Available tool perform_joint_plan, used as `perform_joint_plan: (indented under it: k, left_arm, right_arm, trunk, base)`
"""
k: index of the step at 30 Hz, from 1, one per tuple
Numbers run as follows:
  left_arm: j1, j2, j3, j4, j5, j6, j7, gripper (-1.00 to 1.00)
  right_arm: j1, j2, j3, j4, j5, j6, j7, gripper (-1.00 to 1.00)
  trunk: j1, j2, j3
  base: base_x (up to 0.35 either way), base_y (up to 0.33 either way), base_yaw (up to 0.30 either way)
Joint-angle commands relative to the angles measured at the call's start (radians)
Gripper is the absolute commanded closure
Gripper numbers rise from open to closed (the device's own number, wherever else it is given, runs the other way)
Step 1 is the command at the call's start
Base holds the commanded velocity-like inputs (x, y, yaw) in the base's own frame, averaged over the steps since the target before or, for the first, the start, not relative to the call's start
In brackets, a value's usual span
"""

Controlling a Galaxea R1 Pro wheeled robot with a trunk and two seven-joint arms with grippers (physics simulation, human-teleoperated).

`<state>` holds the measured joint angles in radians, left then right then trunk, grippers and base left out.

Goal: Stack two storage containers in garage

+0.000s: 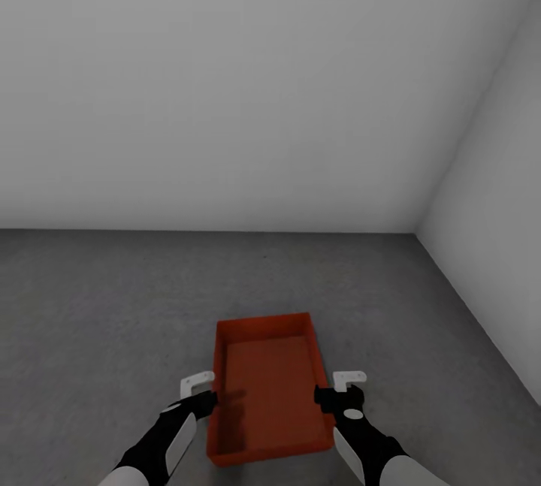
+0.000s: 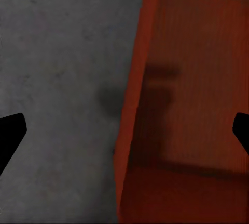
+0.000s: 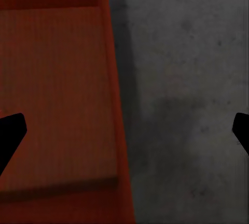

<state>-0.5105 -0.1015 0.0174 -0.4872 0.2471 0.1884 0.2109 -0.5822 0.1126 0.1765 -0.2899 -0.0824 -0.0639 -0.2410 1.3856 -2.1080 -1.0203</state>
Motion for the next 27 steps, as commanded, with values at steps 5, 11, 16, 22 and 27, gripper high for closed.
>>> perform_joint_plan:
  k: [5, 11, 16, 22, 27]
  left_arm:
    - [0.001, 0.009, 0.002, -0.001, 0.013, 0.005, 0.004, -1.00]
    - [0.000, 0.022, 0.002, 0.054, 0.020, -0.004, 0.003, -1.00]
    - [0.001, 0.028, 0.001, 0.111, 0.034, -0.088, 0.004, -1.00]
    - [0.001, 0.033, -0.002, 0.133, 0.032, -0.115, 0.004, -1.00]
    - [0.000, 0.035, 0.001, 0.136, 0.035, -0.113, 0.003, -1.00]
  right_arm:
    - [-0.001, -0.001, 0.008, 0.000, -0.008, 0.002, -0.019, -1.00]
    - [-0.001, -0.008, 0.008, 0.050, -0.006, 0.003, -0.014, -1.00]
    - [-0.001, -0.017, 0.007, 0.141, -0.009, -0.007, -0.011, -1.00]
    - [-0.001, -0.055, 0.007, 0.164, -0.010, -0.012, -0.011, -1.00]
    - [-0.001, -0.057, 0.006, 0.154, -0.010, -0.004, -0.011, -1.00]
  trunk:
    - [-0.019, 0.035, 0.015]
    - [-0.042, 0.077, 0.034]
    - [-0.062, 0.112, 0.049]
    - [-0.085, 0.154, 0.068]
    - [-0.104, 0.189, 0.084]
  base:
    - [0.000, 0.000, 0.000]
    - [0.000, 0.000, 0.000]
    - [0.000, 0.000, 0.000]
    - [0.000, 0.000, 0.000]
    - [0.000, 0.000, 0.000]
